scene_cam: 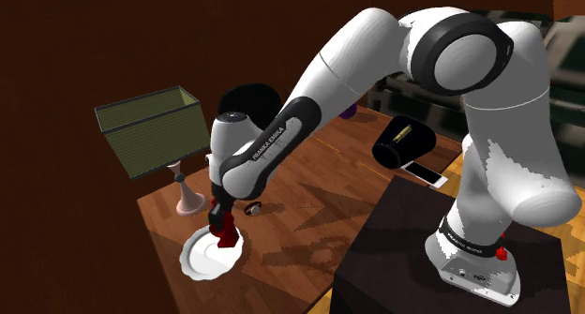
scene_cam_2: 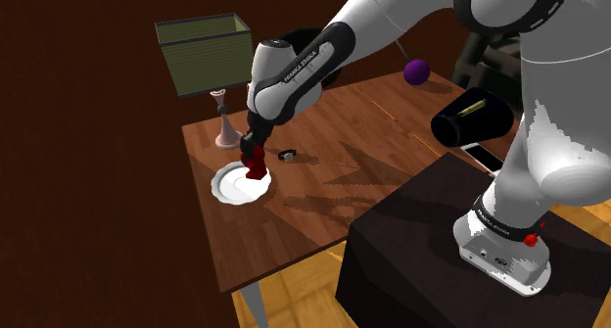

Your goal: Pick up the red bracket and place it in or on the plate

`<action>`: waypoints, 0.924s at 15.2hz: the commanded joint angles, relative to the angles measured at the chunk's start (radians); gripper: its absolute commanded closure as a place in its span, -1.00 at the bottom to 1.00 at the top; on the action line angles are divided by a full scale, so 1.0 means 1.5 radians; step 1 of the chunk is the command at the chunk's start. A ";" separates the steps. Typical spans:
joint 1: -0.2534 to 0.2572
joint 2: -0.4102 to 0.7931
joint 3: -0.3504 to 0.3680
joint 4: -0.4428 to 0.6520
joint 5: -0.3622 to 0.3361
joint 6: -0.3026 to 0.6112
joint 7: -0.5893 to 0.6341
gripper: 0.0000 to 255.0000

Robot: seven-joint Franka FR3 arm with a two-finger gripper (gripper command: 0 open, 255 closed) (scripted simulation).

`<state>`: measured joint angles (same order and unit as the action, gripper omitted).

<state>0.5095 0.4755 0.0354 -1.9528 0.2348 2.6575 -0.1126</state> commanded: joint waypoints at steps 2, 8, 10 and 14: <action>0.009 0.062 -0.008 0.110 -0.015 -0.046 0.020 1.00; 0.014 0.130 -0.010 0.188 -0.020 -0.056 0.028 1.00; 0.013 0.143 -0.008 0.190 -0.018 -0.045 0.025 1.00; 0.011 0.169 -0.005 0.194 -0.015 -0.023 0.020 1.00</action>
<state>0.5274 0.7200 0.0263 -1.6629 0.2107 2.6142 -0.0804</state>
